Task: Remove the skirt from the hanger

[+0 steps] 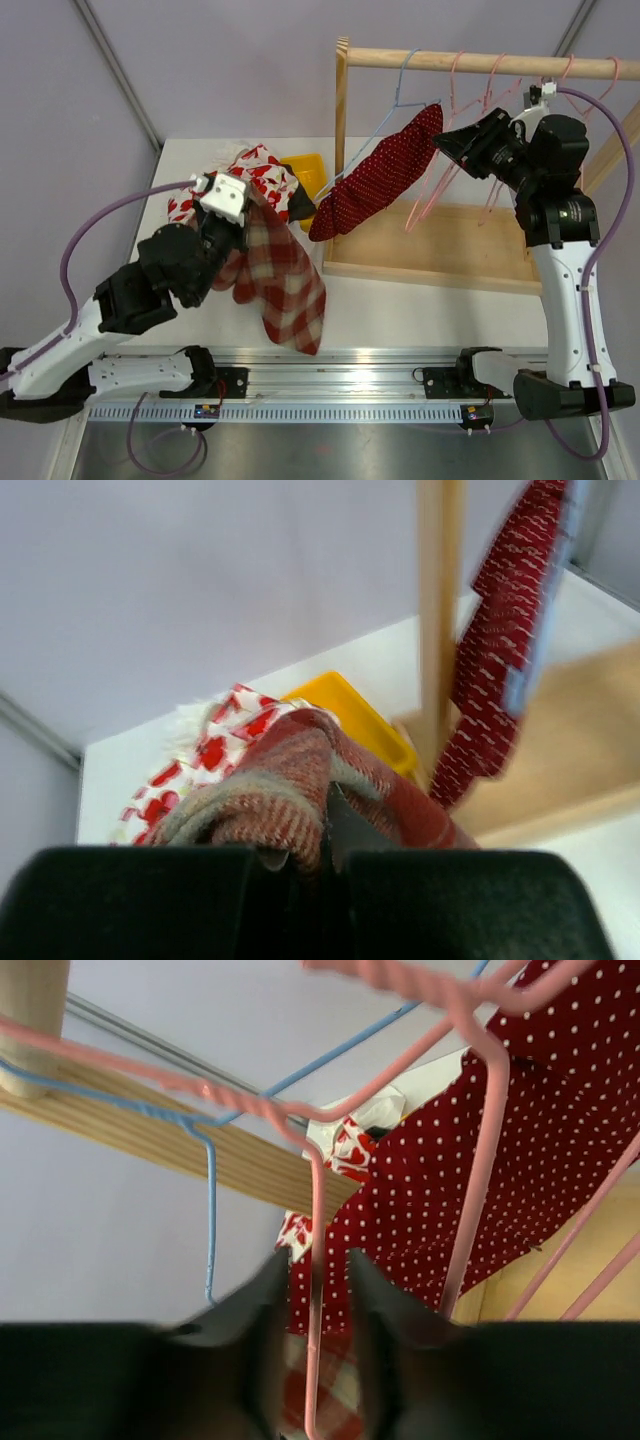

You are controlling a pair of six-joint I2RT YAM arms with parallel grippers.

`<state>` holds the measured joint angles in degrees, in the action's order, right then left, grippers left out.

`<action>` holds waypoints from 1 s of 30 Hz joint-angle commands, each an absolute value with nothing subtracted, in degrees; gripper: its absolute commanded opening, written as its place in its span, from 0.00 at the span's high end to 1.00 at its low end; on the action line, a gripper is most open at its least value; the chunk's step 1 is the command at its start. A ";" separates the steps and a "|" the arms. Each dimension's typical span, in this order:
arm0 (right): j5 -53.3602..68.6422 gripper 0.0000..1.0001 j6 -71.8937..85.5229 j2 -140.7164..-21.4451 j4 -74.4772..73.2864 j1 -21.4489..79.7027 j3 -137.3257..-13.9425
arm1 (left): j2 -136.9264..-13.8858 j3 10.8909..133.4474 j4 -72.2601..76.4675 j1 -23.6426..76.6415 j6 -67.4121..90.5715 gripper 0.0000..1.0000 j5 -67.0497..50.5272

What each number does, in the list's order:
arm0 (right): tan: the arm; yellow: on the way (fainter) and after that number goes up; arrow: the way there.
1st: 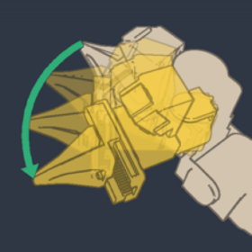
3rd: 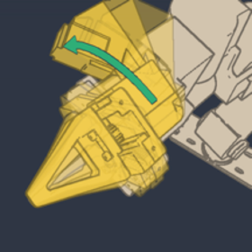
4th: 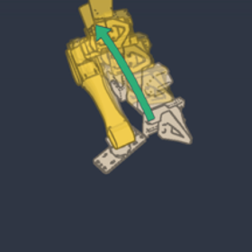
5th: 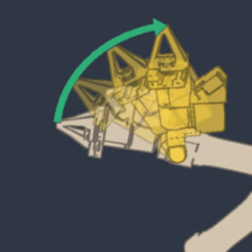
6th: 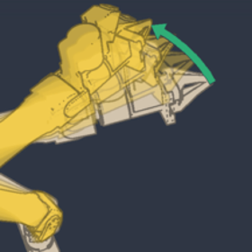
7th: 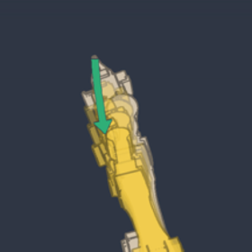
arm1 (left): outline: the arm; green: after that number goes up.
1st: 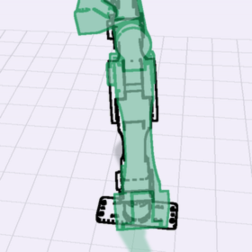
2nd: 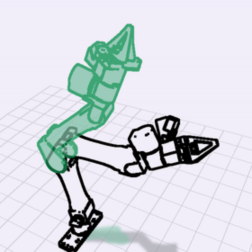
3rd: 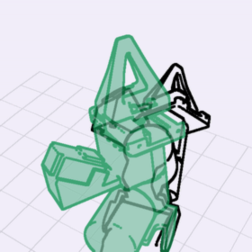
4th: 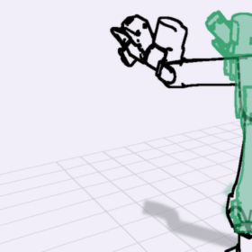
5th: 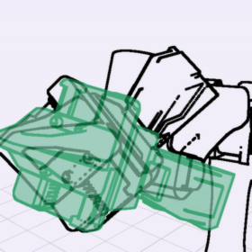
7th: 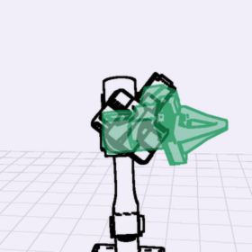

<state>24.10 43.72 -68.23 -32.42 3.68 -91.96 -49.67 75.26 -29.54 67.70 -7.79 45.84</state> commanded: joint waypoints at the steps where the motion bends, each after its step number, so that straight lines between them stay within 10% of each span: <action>1: 23.38 0.42 40.52 -64.00 -35.06 3.43 -90.27 | -53.34 80.06 -26.03 54.88 -13.18 1.00 28.45; 4: 22.85 0.12 38.50 -61.45 -38.14 3.51 -90.44 | -57.98 82.78 -23.83 41.08 -12.22 1.00 18.33; 15: 22.85 0.07 35.16 -51.51 -44.64 3.43 -90.17 | -91.04 123.38 -27.95 11.60 -0.26 1.00 -5.80; 25: 34.26 0.09 37.79 -50.09 -37.98 3.52 -94.04 | -95.52 91.60 -10.74 5.72 11.05 0.96 -6.13; 28: 38.22 0.10 39.55 -52.64 -34.72 3.51 -96.06 | -96.85 84.83 -7.40 4.40 13.53 0.69 -9.30; 30: 40.33 0.11 40.95 -55.35 -33.14 3.52 -98.17 | -95.90 82.19 -6.77 4.39 14.67 0.28 -8.00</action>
